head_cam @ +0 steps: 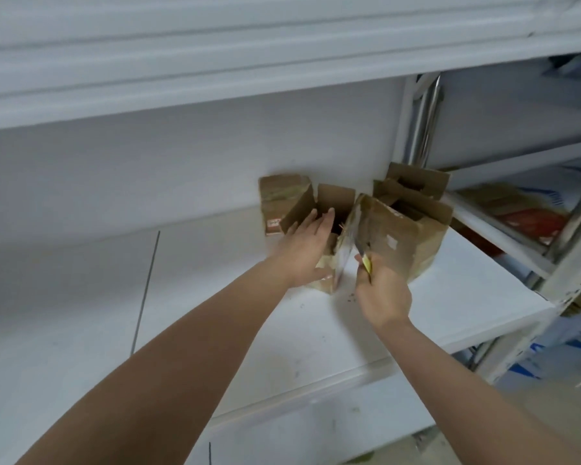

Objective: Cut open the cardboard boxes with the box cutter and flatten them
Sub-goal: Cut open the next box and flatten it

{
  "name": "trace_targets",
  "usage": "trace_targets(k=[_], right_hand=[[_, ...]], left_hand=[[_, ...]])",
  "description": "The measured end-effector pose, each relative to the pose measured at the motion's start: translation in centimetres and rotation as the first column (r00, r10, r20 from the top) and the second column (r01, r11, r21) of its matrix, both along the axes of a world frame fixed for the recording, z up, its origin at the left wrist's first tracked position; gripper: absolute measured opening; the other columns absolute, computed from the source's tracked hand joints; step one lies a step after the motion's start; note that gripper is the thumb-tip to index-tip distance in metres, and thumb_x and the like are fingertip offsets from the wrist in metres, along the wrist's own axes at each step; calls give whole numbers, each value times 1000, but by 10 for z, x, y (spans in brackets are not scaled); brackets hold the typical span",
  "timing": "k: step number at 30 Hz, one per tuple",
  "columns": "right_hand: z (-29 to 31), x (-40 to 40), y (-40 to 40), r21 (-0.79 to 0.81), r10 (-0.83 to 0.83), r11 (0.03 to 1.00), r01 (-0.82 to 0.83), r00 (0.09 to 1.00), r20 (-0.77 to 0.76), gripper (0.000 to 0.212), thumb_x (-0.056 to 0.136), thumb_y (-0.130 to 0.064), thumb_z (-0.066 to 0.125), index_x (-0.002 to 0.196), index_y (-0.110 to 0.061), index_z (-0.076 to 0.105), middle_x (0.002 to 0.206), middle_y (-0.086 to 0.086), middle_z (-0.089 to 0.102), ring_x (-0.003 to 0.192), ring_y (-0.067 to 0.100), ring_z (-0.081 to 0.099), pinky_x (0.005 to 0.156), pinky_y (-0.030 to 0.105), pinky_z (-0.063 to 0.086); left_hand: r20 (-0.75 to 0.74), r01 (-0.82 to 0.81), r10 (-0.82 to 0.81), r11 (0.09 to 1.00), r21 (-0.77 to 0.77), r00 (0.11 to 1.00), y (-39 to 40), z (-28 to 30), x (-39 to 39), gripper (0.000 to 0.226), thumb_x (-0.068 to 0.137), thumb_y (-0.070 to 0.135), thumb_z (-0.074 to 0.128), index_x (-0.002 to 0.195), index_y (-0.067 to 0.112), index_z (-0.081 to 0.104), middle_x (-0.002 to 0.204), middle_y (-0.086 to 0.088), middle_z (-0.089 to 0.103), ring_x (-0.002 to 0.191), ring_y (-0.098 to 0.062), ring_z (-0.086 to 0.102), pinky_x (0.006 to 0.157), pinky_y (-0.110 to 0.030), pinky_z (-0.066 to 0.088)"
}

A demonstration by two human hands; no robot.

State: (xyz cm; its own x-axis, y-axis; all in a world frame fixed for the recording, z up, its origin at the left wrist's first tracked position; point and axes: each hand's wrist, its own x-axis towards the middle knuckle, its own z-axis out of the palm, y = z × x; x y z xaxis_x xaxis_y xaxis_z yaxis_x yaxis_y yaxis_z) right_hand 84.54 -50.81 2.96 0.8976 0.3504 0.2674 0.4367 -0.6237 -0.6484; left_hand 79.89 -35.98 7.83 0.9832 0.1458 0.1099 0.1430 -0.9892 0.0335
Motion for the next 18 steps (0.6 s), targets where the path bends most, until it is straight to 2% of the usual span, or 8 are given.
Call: trace_targets(k=[1,3,5,7,10,13,16,18], right_hand=[[-2,2,1,11,9,1000,-9,1000,-15,20,98,-20,41,110,-16,56,77,1,55,69,22,50,60,29,35],[-6,2,4,42,32,999,-29,998,-56,23,100,-25,38,114,-16,54,81,1,56,77,27,56,65,32,40],[-8,-1,10,72,54,996,-47,995,-86,25,101,-28,36,116,-16,52,88,3,60,84,30,59,69,35,44],[-7,-5,19,102,74,993,-63,992,-103,26,101,-29,34,117,-17,51,97,5,62,88,30,59,69,34,42],[-2,-17,39,132,117,986,-102,987,-113,25,102,-31,32,110,-16,49,96,7,61,85,32,58,66,34,39],[4,-39,66,140,191,975,-175,975,-115,18,100,-27,35,99,-13,46,93,8,59,86,35,58,66,36,41],[10,-73,96,132,279,956,-263,953,-117,17,99,-23,38,104,-12,50,103,9,60,93,35,57,68,35,39],[13,-100,114,143,339,935,-324,936,-97,20,99,-25,39,112,-15,51,107,8,61,95,33,57,69,34,38]], left_hand=[[-16,-19,19,1000,-6,1000,2,-3,1,106,82,37,72,152,12,-2,155,-12,22,144,-27,17,117,-39,22],[4,-33,33,999,0,999,6,-8,-4,96,79,38,74,151,15,15,140,-11,37,131,-29,33,109,-38,32],[78,-36,37,999,-13,996,15,-12,-17,77,76,39,76,139,15,39,128,-9,43,120,-26,39,101,-35,37],[162,-67,79,994,-84,984,30,-13,-39,68,72,41,79,126,11,50,120,-7,47,114,-24,43,91,-31,38],[257,-151,201,968,-202,945,58,-6,-80,68,65,38,85,115,6,52,113,-7,51,107,-23,50,80,-30,40],[234,-197,257,948,-249,938,81,7,-126,74,61,35,88,116,4,49,111,-8,54,100,-26,55,77,-34,45],[224,-217,288,931,-294,931,95,16,-180,67,61,37,88,107,6,50,95,2,49,87,-19,52,65,-23,33],[234,-245,346,895,-373,909,103,19,-220,62,57,42,88,96,14,49,87,7,49,75,-8,47,59,-16,33]])
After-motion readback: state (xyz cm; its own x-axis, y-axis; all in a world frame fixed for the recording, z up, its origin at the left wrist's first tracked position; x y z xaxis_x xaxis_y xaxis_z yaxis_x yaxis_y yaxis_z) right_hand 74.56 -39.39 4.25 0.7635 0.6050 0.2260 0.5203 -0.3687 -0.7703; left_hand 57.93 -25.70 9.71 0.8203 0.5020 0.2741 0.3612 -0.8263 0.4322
